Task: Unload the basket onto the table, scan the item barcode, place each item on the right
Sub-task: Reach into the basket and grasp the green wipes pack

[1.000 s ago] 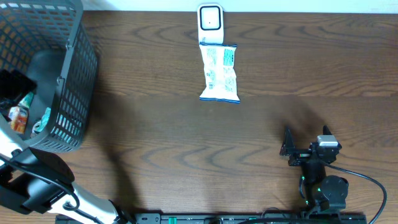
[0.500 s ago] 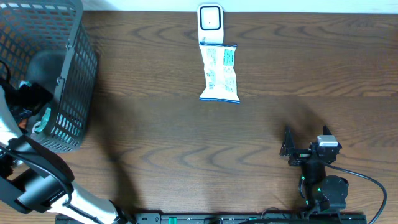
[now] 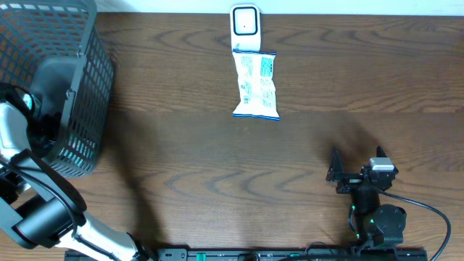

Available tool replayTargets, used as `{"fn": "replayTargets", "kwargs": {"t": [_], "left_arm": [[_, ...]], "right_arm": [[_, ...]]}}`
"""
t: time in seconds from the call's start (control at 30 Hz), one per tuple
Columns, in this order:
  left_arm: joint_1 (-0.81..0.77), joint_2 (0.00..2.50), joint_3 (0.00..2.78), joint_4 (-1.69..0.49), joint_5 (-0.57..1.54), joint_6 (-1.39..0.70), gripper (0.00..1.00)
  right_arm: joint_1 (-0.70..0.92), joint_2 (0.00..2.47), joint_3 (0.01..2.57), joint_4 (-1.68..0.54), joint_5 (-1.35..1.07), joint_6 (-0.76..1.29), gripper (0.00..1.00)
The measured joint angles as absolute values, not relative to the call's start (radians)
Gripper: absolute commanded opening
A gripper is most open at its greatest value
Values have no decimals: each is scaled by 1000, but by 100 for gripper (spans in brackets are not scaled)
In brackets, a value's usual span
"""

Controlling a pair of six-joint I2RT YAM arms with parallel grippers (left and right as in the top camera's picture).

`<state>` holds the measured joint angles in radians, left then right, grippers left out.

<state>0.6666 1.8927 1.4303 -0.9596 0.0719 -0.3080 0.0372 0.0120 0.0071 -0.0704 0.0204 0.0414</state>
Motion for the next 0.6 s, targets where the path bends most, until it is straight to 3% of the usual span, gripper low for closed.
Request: {"fn": "replayTargets", "kwargs": {"t": [0.17, 0.33, 0.5, 0.6], "left_arm": [[667, 1893, 1375, -883, 72, -318, 79], [667, 1893, 1369, -863, 70, -315, 48], [667, 1893, 1369, -863, 68, -317, 38], [667, 1893, 1370, -867, 69, -314, 23]], "right_arm": [[37, 12, 7, -70, 20, 41, 99], [37, 12, 7, -70, 20, 41, 99], [37, 12, 7, -70, 20, 41, 99], [37, 12, 7, -70, 20, 41, 99]]}}
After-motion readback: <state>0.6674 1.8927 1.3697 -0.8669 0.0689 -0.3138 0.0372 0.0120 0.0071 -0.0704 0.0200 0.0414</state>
